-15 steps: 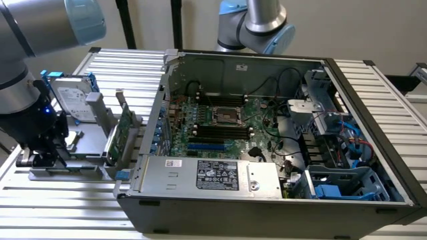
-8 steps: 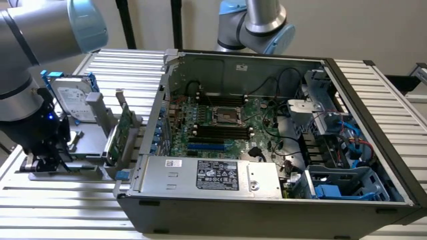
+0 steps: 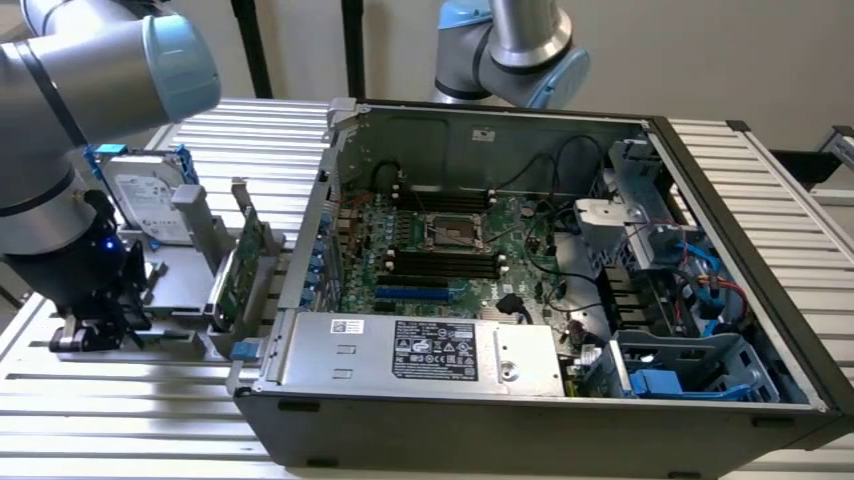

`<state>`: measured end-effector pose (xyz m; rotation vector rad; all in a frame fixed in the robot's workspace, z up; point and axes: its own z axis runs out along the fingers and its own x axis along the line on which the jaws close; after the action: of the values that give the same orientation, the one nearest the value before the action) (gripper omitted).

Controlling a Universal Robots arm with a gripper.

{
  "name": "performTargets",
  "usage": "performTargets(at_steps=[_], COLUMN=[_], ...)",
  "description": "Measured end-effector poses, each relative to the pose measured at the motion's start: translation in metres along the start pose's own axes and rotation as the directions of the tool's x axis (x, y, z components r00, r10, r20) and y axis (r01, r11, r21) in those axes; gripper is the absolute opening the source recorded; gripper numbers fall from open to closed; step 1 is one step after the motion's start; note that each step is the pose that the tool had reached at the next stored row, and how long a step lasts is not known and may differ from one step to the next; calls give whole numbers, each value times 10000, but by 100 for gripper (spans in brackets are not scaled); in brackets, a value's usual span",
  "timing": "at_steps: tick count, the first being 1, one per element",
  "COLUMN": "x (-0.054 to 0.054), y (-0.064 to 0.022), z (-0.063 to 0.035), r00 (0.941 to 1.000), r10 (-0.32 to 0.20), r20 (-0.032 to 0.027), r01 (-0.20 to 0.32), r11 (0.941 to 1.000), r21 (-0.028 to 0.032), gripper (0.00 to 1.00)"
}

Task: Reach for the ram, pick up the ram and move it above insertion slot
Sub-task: 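Pick up the ram and move it above insertion slot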

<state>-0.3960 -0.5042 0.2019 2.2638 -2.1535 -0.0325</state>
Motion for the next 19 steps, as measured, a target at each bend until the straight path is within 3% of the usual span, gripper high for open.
performTargets(at_steps=[5,8,11,18,19], x=[1,0,0,1,1], y=[-1,-1,-2,-4,-4], z=[44,50,53,53,53], r00=[10000,9999,9998,9998,9998], r10=[-2,-2,-2,-2,-2], r20=[50,133,196,207,207], r01=[2,3,5,6,6], r11=[10000,9999,9999,9999,9998], r21=[-45,-118,-144,-171,-176], gripper=[31,31,31,29,22])
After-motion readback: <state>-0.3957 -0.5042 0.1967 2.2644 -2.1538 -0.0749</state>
